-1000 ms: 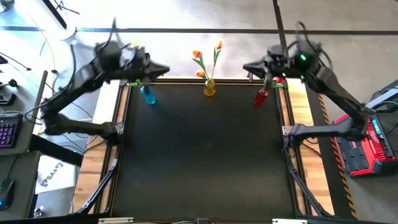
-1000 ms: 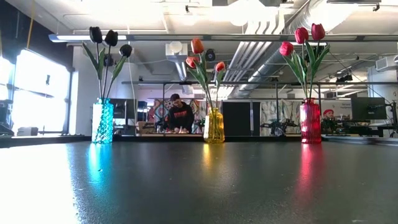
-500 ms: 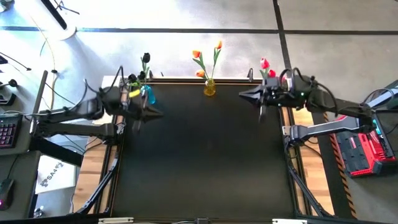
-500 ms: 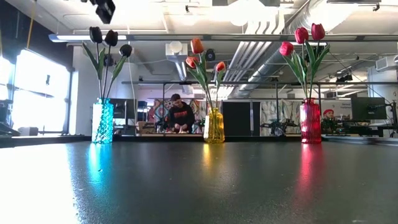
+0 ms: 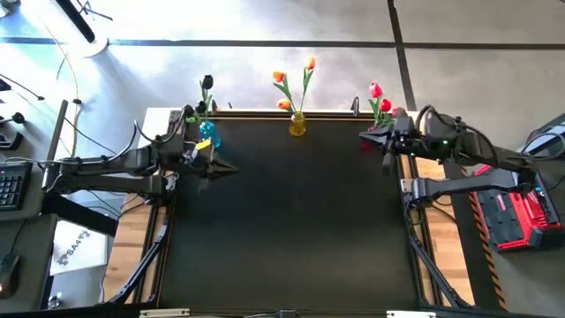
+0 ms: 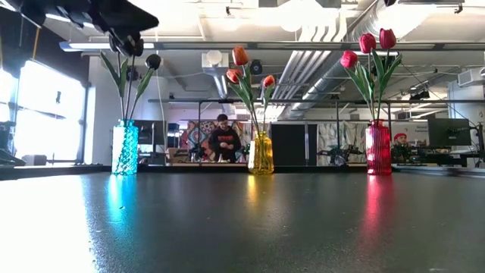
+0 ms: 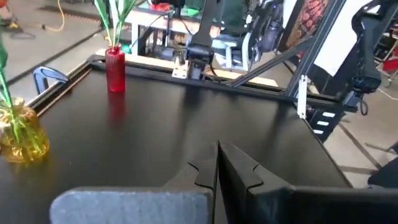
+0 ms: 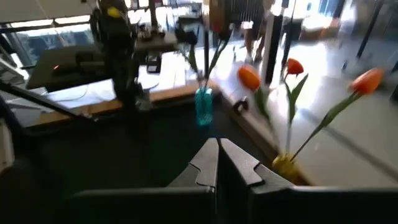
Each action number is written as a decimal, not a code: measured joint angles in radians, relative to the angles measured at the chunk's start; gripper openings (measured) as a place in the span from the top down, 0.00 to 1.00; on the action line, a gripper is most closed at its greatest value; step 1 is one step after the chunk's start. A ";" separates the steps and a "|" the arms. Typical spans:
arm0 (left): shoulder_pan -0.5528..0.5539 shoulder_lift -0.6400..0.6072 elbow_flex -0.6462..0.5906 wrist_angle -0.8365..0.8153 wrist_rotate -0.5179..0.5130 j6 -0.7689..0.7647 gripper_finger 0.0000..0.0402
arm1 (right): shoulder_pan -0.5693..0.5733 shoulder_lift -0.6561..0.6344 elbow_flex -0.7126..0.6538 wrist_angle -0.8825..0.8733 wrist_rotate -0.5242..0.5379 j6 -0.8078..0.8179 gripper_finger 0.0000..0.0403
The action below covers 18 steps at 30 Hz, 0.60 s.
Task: Sort flowers into vase by color
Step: Return to Home Position
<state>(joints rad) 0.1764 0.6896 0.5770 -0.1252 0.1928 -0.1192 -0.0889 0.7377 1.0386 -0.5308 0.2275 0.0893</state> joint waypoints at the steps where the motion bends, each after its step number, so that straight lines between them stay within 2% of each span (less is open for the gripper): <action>1: 0.000 0.005 -0.018 0.029 -0.005 0.002 1.00 | 0.003 -0.015 -0.014 0.021 0.002 -0.030 1.00; 7: 0.001 0.060 -0.117 0.244 -0.076 -0.040 1.00 | 0.004 -0.167 -0.236 0.254 -0.026 -0.116 1.00; 10: 0.001 0.110 -0.120 0.260 -0.091 -0.059 1.00 | 0.004 -0.257 -0.353 0.360 -0.050 -0.104 1.00; 14: 0.013 0.187 -0.121 0.248 -0.065 -0.141 1.00 | 0.004 -0.346 -0.457 0.395 -0.091 -0.046 1.00; 18: 0.022 0.212 -0.121 0.266 -0.045 -0.078 1.00 | 0.004 -0.411 -0.528 0.390 -0.086 0.023 1.00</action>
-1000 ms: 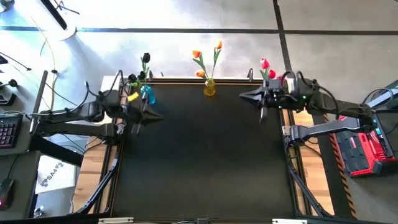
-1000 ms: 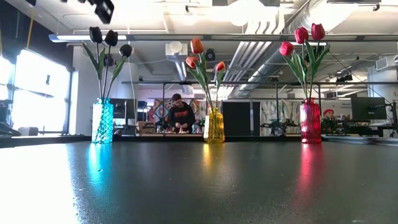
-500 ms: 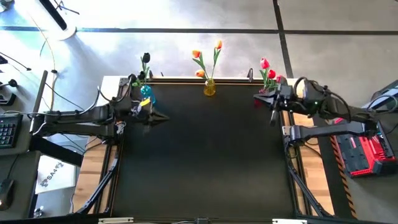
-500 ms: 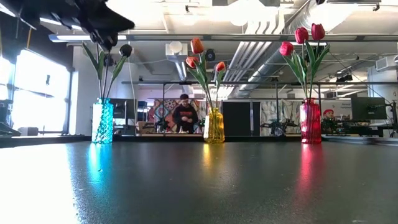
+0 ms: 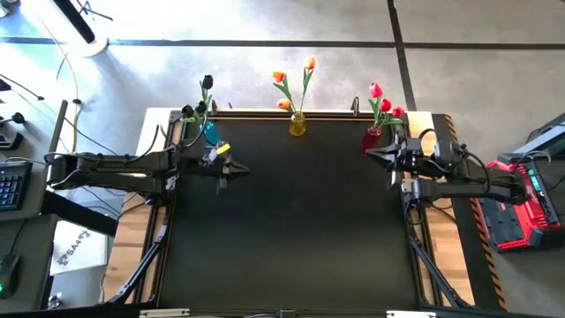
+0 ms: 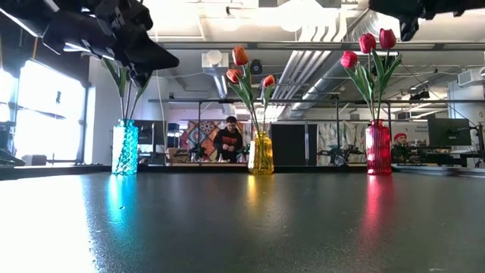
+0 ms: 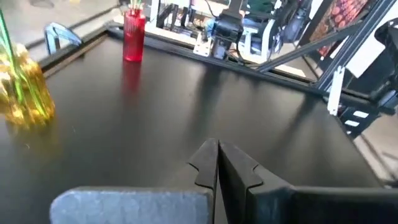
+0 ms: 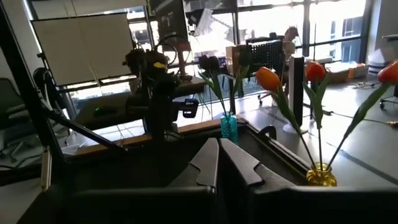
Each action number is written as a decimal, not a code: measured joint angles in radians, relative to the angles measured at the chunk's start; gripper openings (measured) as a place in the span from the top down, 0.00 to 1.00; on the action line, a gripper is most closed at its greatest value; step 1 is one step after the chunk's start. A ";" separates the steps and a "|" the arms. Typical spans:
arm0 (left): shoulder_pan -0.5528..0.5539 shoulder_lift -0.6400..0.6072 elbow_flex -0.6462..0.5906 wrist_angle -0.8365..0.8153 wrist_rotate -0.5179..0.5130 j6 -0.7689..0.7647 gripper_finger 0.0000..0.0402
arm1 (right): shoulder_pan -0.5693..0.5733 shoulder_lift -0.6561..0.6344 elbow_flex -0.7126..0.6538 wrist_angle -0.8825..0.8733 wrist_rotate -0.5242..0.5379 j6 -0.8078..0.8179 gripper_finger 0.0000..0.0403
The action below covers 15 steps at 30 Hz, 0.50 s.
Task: Sort flowers into vase by color
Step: Return to Home Position
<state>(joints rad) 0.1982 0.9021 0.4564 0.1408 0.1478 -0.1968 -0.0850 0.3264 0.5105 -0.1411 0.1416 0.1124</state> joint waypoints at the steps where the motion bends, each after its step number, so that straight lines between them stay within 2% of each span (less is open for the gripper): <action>1: 0.004 -0.002 0.000 0.001 -0.001 0.016 1.00 | 0.000 -0.016 -0.013 0.002 0.000 -0.007 1.00; 8: 0.042 -0.098 -0.011 -0.003 0.005 0.068 1.00 | -0.004 -0.147 -0.063 0.008 -0.008 -0.049 1.00; 15: 0.051 -0.150 -0.177 0.213 -0.009 0.003 1.00 | -0.034 -0.221 -0.139 -0.004 -0.045 -0.023 1.00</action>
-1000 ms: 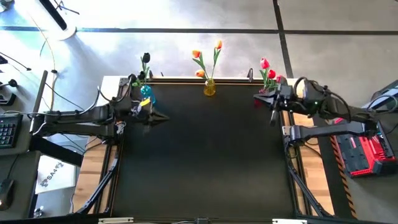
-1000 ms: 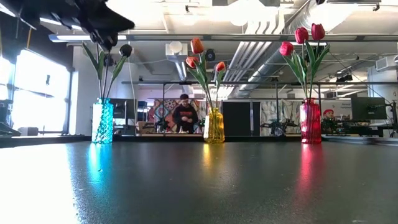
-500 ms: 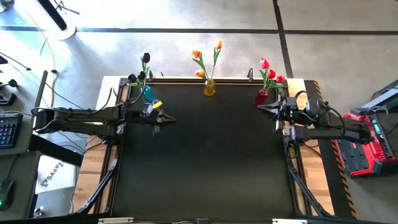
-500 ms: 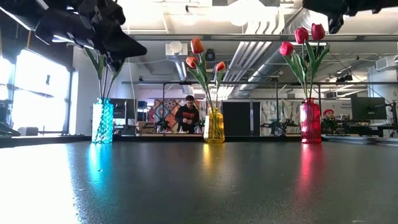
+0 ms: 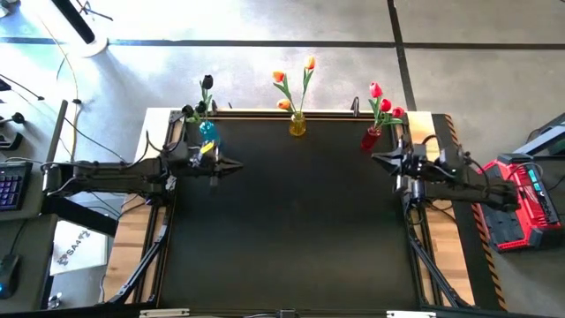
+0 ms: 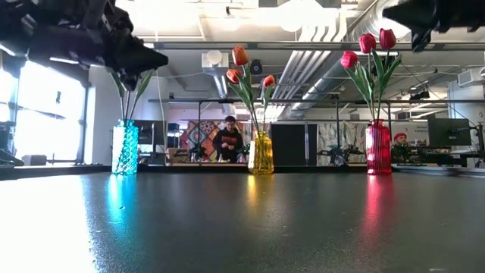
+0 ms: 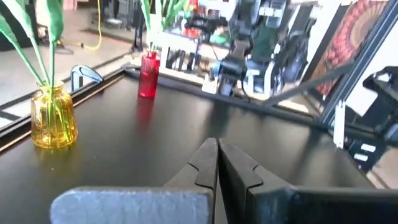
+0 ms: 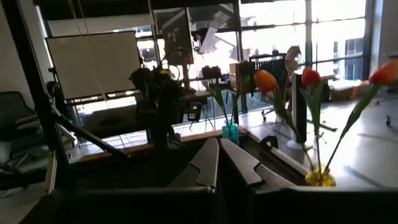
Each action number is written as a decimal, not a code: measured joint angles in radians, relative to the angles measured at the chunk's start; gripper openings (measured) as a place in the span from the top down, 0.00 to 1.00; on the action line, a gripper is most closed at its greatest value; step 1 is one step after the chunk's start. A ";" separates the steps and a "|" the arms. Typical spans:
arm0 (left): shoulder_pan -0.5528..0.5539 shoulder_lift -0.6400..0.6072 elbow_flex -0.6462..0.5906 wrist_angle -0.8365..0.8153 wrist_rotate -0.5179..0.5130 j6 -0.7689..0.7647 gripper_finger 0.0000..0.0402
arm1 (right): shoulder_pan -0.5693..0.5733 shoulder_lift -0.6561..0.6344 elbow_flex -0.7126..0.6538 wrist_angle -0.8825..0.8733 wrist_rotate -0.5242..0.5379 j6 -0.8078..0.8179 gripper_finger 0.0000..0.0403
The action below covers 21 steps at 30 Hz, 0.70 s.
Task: Sort flowers into vase by color
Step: Return to Home Position
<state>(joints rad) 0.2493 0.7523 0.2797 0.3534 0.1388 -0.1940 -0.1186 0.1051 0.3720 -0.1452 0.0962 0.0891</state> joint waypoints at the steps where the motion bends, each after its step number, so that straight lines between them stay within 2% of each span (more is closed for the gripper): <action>1: 0.000 -0.002 -0.017 0.026 -0.001 -0.009 1.00 | -0.003 -0.001 -0.014 0.000 -0.003 0.017 1.00; 3: 0.000 -0.005 -0.034 0.042 -0.003 -0.009 1.00 | -0.008 -0.001 -0.040 0.007 -0.018 0.039 1.00; 7: 0.002 -0.069 -0.039 -0.034 -0.011 0.045 1.00 | -0.022 -0.001 -0.077 0.087 -0.022 0.045 1.00; 14: 0.014 -0.297 -0.038 -0.256 -0.021 0.042 1.00 | -0.072 -0.003 -0.078 0.134 -0.063 0.042 1.00; 18: 0.014 -0.389 -0.038 -0.322 -0.020 0.031 1.00 | -0.110 -0.003 -0.078 0.129 -0.139 0.040 1.00; 21: 0.014 -0.406 -0.038 -0.354 -0.020 0.041 1.00 | -0.136 -0.003 -0.078 0.117 -0.181 0.024 1.00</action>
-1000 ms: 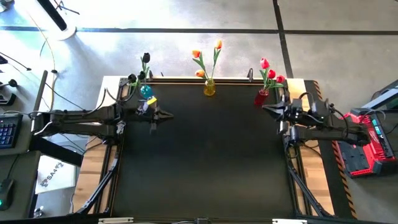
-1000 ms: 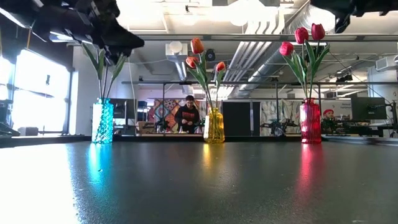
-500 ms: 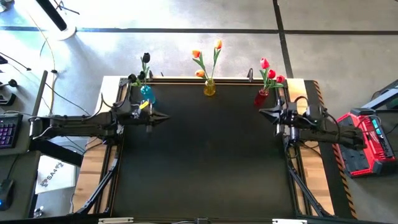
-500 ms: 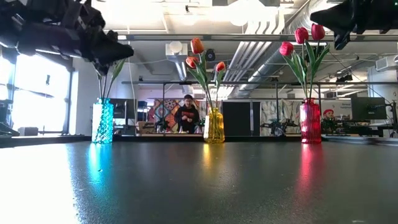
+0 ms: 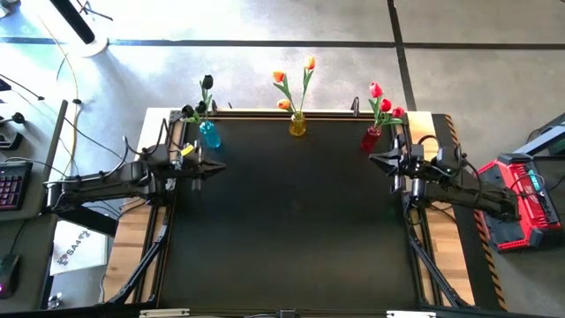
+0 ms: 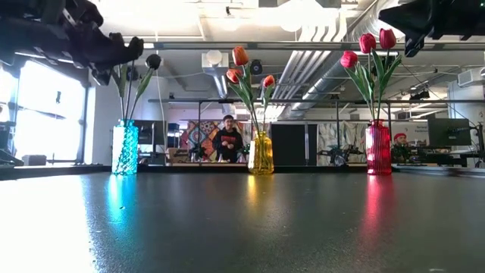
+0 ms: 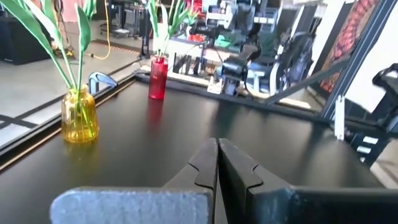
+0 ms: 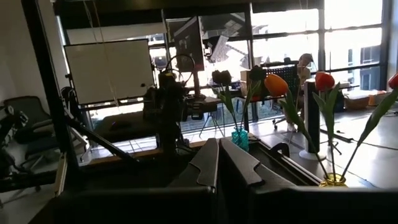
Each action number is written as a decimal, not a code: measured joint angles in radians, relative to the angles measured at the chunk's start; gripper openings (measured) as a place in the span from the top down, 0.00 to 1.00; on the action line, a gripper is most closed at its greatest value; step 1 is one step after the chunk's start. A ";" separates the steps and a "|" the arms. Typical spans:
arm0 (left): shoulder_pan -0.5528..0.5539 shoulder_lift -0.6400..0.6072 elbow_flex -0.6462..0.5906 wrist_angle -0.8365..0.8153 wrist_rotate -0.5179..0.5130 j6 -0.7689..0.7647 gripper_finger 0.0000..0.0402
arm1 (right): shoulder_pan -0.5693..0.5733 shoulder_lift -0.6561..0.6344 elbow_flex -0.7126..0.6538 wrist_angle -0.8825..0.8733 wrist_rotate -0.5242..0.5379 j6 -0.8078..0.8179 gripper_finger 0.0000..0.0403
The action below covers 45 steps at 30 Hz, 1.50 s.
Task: Sort flowers into vase by color
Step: Return to Home Position
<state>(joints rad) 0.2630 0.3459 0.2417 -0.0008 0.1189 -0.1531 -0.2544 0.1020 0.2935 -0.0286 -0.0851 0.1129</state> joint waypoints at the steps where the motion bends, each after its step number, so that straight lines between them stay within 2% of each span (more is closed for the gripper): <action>1: 0.000 0.000 0.000 -0.007 0.000 0.010 1.00 | -0.007 0.000 0.000 -0.001 -0.002 -0.002 1.00; 7: 0.000 0.005 0.000 -0.041 0.000 0.089 1.00 | -0.039 0.000 -0.040 0.018 -0.025 0.020 1.00; 13: 0.000 -0.037 0.000 -0.052 -0.002 0.113 1.00 | -0.054 -0.001 -0.150 0.197 -0.042 0.097 1.00; 18: -0.002 -0.093 0.000 -0.123 -0.002 0.086 1.00 | -0.054 -0.020 -0.151 0.187 -0.071 0.109 1.00; 25: -0.002 -0.115 0.000 -0.138 -0.002 0.079 1.00 | -0.053 -0.093 -0.151 0.059 -0.122 0.177 1.00; 27: -0.002 -0.115 -0.013 -0.119 0.001 0.070 1.00 | -0.053 -0.101 -0.151 0.044 -0.126 0.177 1.00; 34: -0.005 -0.118 -0.154 0.116 0.001 -0.021 1.00 | -0.053 -0.098 -0.151 -0.009 -0.116 0.195 1.00; 40: -0.026 -0.117 -0.163 0.071 0.005 -0.031 1.00 | -0.037 -0.098 -0.185 0.000 -0.108 0.237 1.00; 45: -0.079 -0.117 -0.163 0.051 -0.049 -0.068 1.00 | 0.006 -0.097 -0.260 0.126 -0.070 0.281 1.00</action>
<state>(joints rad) 0.1839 0.2287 0.0792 0.0498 0.0697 -0.2214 -0.2483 0.0048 0.0337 0.0976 -0.1550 0.3942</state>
